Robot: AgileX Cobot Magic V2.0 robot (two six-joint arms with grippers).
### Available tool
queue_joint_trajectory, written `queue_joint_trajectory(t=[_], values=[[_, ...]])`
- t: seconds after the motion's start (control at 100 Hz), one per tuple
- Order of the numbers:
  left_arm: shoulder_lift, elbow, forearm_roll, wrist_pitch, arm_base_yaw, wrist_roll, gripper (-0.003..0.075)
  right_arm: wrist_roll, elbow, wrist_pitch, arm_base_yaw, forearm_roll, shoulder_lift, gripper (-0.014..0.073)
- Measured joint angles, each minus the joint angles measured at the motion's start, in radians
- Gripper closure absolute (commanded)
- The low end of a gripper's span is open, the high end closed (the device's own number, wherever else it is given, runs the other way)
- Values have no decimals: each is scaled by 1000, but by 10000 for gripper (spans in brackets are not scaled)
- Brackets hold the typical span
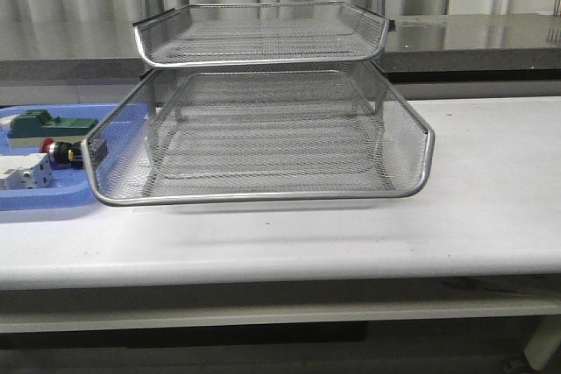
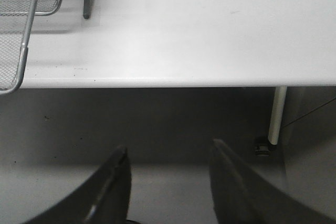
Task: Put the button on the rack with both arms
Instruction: 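Release the tier and withdraw the right gripper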
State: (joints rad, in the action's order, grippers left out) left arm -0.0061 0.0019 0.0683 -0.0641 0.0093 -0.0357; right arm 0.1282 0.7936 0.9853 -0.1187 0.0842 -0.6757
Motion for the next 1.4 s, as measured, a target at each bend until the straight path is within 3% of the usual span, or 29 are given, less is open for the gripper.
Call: queue_joint_trajectory(t=[0.37,1.19,1.4], values=[[0,0,0,0,0,0,716,8,0,3,0,4,2,667],[0,0,-18,-61,0,0,716,8,0,3,0,4,2,660],[29,-48,-124,89,0,0,716,8,0,3,0,6,2,660]])
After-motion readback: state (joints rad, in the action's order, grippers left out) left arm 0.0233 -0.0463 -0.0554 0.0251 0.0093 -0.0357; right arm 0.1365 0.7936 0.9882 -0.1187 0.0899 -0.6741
